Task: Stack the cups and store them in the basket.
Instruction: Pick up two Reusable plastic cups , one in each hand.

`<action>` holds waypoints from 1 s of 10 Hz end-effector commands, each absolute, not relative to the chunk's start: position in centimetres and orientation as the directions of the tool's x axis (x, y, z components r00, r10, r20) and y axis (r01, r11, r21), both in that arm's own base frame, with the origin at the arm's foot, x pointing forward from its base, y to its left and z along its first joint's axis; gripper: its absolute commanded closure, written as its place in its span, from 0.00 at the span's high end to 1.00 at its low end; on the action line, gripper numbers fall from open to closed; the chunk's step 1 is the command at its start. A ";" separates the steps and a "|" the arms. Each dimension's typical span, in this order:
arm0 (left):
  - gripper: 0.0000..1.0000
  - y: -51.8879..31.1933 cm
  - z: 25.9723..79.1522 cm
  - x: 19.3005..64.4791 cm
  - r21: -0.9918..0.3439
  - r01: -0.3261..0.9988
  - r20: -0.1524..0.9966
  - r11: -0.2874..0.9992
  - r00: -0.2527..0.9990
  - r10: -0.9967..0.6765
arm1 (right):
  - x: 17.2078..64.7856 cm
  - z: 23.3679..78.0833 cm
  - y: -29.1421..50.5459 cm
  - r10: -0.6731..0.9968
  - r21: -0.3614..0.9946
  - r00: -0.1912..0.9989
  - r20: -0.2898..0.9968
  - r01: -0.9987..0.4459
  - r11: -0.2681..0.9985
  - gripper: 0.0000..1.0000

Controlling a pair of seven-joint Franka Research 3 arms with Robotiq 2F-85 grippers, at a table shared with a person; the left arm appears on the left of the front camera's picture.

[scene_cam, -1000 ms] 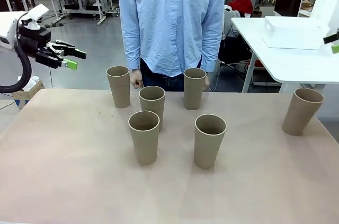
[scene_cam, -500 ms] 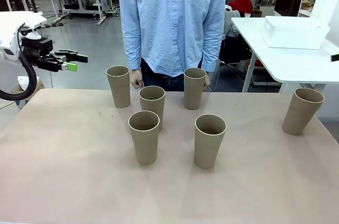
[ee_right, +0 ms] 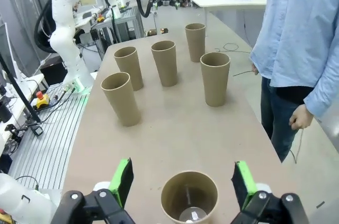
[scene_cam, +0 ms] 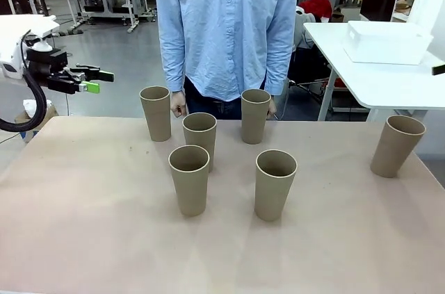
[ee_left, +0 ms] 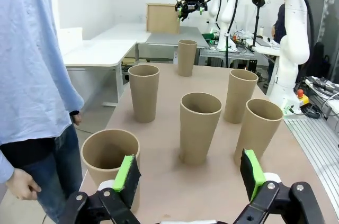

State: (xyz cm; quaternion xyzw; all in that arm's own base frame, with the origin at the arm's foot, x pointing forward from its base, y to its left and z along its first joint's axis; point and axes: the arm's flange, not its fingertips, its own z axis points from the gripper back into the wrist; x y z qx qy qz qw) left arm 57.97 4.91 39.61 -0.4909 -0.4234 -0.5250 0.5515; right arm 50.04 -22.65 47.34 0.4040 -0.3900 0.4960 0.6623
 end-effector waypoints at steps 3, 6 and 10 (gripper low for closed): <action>1.00 6.6 35.2 60.8 0.004 1.000 0.999 -0.017 -0.005 -0.037 | 51.5 40.4 -28.4 0.151 0.009 0.029 0.988 -0.991 0.131 1.00; 1.00 6.5 32.2 62.7 0.038 0.999 0.999 -0.024 -0.038 0.005 | 52.1 33.1 -29.8 0.071 0.002 0.012 0.997 -0.992 0.127 1.00; 1.00 4.4 27.5 64.4 0.082 0.997 0.996 -0.008 -0.082 0.022 | 52.1 26.2 -27.0 0.022 0.049 0.053 0.998 -0.990 0.132 1.00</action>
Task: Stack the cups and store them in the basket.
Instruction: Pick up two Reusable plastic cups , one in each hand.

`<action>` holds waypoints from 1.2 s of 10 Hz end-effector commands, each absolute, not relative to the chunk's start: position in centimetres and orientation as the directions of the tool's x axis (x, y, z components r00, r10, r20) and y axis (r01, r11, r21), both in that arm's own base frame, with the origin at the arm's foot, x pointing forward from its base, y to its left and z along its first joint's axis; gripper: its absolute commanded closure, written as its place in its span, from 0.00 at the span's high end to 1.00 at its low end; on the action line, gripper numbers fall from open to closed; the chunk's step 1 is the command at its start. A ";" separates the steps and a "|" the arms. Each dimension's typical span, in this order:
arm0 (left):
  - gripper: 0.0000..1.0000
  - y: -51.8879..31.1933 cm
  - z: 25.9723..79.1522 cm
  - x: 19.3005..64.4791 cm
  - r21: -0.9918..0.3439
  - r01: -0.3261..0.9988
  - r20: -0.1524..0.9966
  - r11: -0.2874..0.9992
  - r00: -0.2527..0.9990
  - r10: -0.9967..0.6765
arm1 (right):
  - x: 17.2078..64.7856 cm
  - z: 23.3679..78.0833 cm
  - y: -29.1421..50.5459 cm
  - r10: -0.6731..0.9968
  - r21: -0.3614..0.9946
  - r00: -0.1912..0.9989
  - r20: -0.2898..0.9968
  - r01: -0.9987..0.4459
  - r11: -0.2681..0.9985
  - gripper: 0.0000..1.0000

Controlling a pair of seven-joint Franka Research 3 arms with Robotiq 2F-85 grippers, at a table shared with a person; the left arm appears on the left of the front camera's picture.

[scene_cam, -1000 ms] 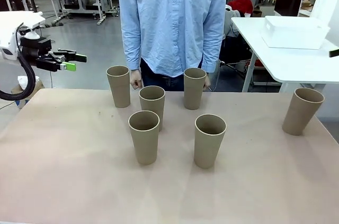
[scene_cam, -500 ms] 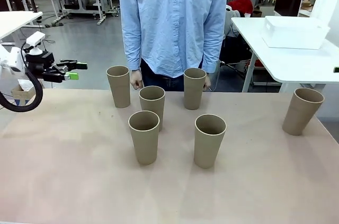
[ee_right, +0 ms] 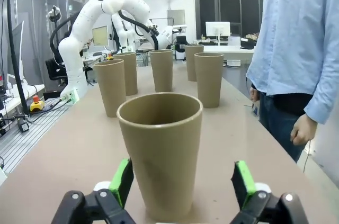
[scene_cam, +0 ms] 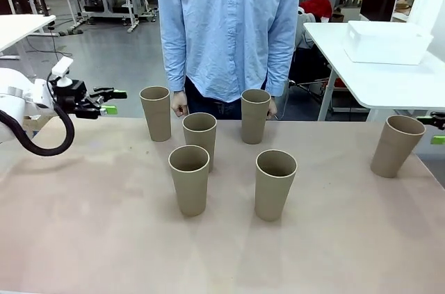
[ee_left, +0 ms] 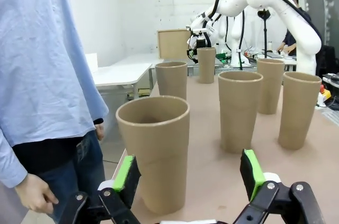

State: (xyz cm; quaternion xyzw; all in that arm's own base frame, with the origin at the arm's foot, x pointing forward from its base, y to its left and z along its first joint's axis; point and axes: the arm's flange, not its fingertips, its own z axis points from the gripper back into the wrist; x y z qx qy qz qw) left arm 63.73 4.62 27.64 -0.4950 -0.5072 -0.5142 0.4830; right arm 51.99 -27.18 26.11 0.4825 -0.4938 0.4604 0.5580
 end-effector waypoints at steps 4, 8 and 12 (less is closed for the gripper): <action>1.00 2.6 26.1 64.6 0.002 0.993 0.999 -0.120 -0.007 -0.043 | 52.9 25.5 -26.1 0.091 0.132 0.131 0.987 -0.991 -0.006 1.00; 1.00 2.3 25.0 64.7 0.058 0.998 0.998 0.018 -0.058 0.024 | 52.2 24.6 -26.0 0.050 0.073 0.078 0.996 -0.994 0.085 1.00; 1.00 0.3 24.1 65.4 0.017 0.993 0.999 0.115 -0.021 0.033 | 52.6 23.0 -25.3 0.042 0.036 0.040 0.998 -0.996 0.087 1.00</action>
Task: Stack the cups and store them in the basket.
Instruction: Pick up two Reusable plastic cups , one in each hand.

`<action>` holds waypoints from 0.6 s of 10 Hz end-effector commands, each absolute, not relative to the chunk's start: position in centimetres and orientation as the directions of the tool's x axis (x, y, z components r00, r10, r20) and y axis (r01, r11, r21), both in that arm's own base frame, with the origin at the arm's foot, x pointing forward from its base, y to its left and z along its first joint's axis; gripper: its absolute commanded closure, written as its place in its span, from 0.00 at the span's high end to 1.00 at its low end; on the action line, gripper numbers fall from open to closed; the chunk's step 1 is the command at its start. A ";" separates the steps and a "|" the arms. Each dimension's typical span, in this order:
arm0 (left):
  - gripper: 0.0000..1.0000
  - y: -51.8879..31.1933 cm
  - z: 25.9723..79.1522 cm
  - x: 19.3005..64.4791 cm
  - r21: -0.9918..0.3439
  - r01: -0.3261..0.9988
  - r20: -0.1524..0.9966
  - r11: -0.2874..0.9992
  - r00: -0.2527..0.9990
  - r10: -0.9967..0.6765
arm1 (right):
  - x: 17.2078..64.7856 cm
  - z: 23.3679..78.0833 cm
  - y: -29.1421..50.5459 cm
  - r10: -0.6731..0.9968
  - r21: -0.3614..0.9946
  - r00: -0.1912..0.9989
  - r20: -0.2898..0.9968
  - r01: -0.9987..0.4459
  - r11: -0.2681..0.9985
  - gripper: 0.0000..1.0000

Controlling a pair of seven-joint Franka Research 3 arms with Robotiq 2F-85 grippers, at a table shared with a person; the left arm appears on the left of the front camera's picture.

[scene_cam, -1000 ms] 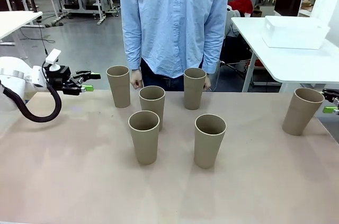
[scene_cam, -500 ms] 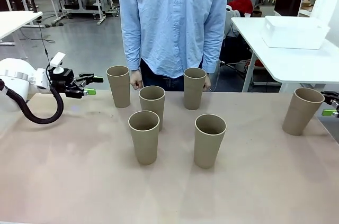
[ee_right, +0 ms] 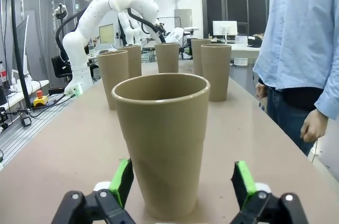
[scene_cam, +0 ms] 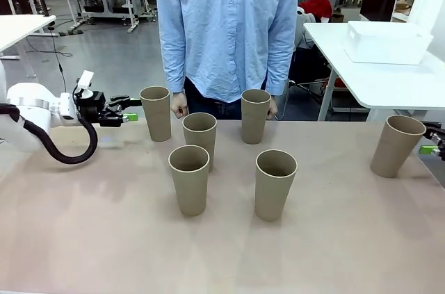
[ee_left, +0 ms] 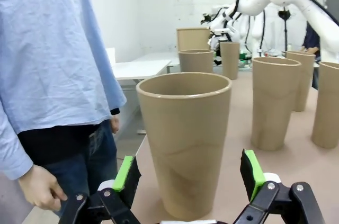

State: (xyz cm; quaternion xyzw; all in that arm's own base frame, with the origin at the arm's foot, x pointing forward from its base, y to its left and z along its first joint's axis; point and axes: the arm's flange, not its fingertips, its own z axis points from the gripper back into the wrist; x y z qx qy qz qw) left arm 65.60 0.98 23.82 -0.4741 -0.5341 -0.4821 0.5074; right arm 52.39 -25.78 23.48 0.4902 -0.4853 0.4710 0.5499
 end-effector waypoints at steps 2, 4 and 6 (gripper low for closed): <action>1.00 -0.4 23.6 65.9 -0.004 0.993 1.000 0.122 0.001 0.028 | 52.7 22.5 -25.0 0.042 0.018 0.022 0.999 -0.996 0.085 1.00; 1.00 -0.8 23.5 66.2 -0.029 0.992 0.999 0.126 0.027 0.017 | 52.7 21.7 -24.5 0.037 0.016 0.018 0.999 -0.998 0.068 1.00; 1.00 -1.0 23.6 66.2 -0.031 0.992 0.999 0.123 0.030 0.017 | 52.5 21.4 -24.1 0.033 0.019 0.021 0.999 -0.998 0.058 1.00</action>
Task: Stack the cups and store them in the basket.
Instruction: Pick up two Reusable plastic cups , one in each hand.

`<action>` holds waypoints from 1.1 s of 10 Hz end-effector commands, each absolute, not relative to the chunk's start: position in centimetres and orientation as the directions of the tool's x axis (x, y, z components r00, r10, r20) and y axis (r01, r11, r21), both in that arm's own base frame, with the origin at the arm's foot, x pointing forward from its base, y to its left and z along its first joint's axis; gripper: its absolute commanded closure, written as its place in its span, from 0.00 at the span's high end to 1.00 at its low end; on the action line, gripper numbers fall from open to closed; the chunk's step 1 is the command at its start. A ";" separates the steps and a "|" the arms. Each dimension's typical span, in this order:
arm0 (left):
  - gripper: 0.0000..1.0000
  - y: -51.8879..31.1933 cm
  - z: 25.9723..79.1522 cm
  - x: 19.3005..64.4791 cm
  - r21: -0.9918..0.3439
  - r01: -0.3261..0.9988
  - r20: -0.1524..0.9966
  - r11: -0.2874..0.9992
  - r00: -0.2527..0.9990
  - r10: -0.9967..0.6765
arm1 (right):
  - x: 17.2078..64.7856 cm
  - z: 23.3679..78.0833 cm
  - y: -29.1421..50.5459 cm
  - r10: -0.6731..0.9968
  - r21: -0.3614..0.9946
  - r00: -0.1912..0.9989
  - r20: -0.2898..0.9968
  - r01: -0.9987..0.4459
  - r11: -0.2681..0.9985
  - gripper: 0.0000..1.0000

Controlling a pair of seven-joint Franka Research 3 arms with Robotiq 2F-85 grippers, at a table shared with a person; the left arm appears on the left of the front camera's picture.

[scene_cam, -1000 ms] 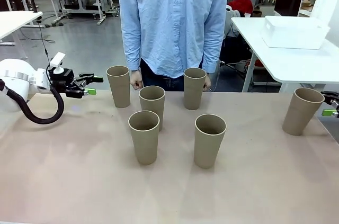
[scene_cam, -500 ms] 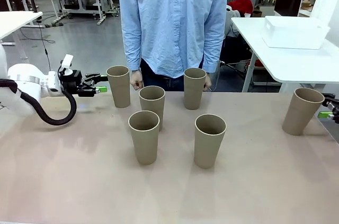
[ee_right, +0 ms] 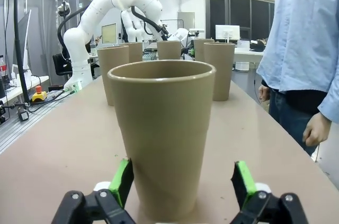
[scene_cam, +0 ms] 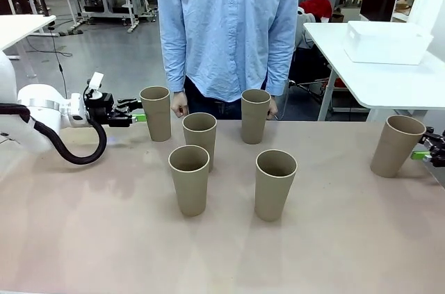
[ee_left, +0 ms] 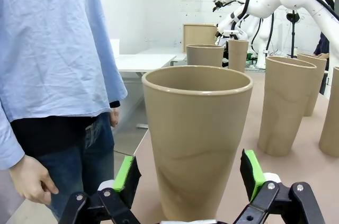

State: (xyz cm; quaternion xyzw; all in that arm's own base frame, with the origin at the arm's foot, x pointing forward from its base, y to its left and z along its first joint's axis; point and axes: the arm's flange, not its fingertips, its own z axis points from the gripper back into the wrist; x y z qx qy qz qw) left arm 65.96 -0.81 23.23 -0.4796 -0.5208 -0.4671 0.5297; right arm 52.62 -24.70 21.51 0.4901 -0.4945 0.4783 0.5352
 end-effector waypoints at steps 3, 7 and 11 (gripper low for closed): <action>1.00 -1.3 23.5 66.4 -0.038 0.992 0.999 0.121 0.035 0.028 | 52.5 21.1 -23.3 0.036 0.031 0.032 0.999 -0.999 0.042 1.00; 1.00 -2.1 23.0 66.1 -0.040 0.995 0.999 0.090 0.041 -0.016 | 52.5 20.6 -22.5 0.051 0.047 0.049 0.998 -0.998 0.030 1.00; 1.00 -4.3 21.7 66.3 -0.033 0.996 0.999 0.084 0.036 -0.034 | 52.7 19.6 -21.3 0.052 0.077 0.078 0.996 -0.997 0.026 1.00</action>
